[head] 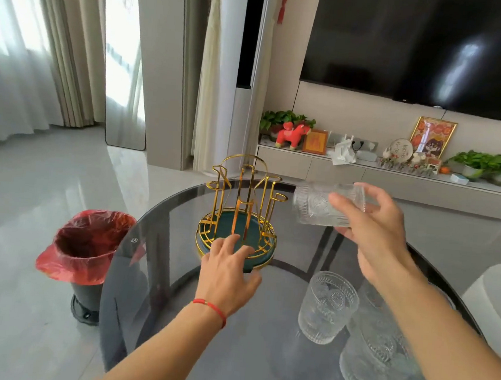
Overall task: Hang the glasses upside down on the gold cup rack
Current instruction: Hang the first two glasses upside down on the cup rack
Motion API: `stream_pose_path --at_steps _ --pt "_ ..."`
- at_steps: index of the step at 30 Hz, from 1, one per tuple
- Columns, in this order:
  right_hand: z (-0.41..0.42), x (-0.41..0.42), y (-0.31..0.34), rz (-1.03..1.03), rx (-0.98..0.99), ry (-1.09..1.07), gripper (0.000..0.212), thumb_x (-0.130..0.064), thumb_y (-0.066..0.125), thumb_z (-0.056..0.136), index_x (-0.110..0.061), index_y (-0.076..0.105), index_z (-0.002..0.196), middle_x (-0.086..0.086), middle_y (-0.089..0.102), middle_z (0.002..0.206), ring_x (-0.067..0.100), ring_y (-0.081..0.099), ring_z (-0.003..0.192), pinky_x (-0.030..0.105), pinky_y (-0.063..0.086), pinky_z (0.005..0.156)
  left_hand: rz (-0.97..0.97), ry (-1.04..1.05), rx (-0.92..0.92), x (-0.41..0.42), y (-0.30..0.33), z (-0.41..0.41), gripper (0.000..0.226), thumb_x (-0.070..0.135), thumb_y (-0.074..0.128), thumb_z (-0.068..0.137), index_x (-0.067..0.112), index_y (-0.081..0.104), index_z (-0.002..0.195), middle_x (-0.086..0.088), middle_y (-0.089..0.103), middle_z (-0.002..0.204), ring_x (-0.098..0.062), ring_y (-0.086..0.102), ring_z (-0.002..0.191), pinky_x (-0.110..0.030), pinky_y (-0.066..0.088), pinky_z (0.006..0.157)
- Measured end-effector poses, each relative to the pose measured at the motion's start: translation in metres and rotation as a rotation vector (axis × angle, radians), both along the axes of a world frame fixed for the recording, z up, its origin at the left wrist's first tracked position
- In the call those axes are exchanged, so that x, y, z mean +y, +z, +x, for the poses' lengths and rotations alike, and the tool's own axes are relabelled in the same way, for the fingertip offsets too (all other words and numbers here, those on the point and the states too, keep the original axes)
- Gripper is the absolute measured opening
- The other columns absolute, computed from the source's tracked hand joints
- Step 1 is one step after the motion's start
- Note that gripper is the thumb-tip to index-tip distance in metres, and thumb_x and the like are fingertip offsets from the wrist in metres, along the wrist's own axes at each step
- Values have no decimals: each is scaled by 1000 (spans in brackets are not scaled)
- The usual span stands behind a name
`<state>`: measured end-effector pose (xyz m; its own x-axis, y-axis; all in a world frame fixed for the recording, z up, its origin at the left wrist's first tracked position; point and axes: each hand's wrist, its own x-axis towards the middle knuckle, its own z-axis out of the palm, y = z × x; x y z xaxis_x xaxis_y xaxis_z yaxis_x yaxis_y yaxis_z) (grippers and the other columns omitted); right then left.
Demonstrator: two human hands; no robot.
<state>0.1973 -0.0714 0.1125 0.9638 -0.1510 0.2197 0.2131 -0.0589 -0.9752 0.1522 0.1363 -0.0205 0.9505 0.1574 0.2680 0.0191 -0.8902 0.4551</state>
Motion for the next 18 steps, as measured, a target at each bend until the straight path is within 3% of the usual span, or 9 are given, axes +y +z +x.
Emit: stream_pose_path --at_steps 3,7,13,18 --pt "44 6 17 -40 -51 -91 72 -38 89 73 -33 59 138 4 63 142 26 65 126 50 56 103 74 -34 63 2 -8 9 51 44 59 90 32 57 140 2 44 150 -23 35 140 -45 39 109" --pt "105 36 38 -104 -68 -118 85 -41 90 68 -24 55 143 6 62 141 26 65 126 50 55 105 92 -23 97 1 -12 15 52 43 54 92 33 52 143 4 49 147 -21 35 141 -46 37 112" --pt "175 95 47 -270 -80 89 67 -24 89 79 -12 64 139 8 73 128 27 72 115 47 61 97 147 5 98 2 -9 20 40 37 47 98 31 53 137 4 54 140 -23 42 134 -44 39 107" --pt "198 117 34 -416 -31 284 74 -15 89 80 -11 59 147 12 62 145 28 62 127 45 61 95 118 -9 117 2 -11 22 40 33 48 98 28 50 138 -1 51 141 -27 39 137 -49 38 112"
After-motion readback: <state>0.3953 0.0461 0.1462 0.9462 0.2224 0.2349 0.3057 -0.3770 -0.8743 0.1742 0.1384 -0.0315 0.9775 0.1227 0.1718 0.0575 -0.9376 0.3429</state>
